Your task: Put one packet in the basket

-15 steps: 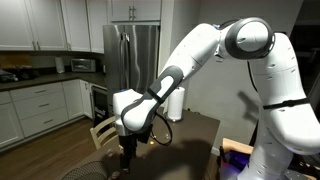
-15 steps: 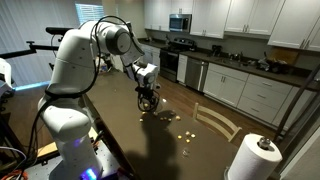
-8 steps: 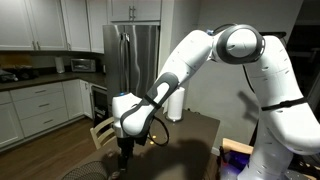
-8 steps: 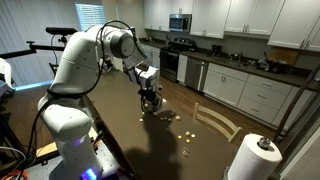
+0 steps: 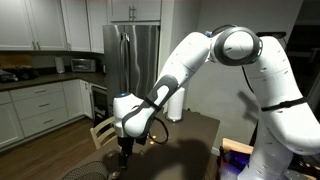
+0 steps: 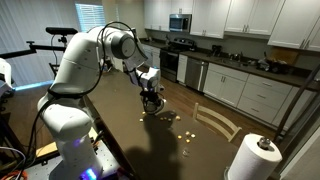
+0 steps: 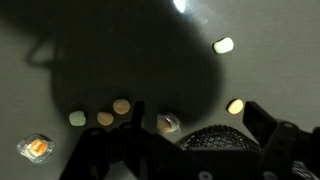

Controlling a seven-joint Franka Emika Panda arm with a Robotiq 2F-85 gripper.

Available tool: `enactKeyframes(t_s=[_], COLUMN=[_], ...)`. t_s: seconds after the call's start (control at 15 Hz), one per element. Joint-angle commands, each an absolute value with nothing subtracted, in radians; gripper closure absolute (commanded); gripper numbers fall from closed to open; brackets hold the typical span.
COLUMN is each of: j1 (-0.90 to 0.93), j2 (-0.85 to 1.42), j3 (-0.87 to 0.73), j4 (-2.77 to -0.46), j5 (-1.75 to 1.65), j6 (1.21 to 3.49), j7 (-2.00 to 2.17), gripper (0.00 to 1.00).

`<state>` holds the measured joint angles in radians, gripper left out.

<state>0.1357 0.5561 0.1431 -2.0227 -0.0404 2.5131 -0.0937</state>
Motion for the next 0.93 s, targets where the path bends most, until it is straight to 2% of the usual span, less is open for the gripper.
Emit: enactKeyframes(t_s=[0.0, 0.87], j1=[0.135, 0.132], j2=[0.597, 0.762], j3=[0.135, 0.129], j4=[-1.978, -1.812], j5=[-0.043, -0.069], j6=[2.528, 2.579], j7=[-0.099, -0.120], gripper=[0.00, 0.00])
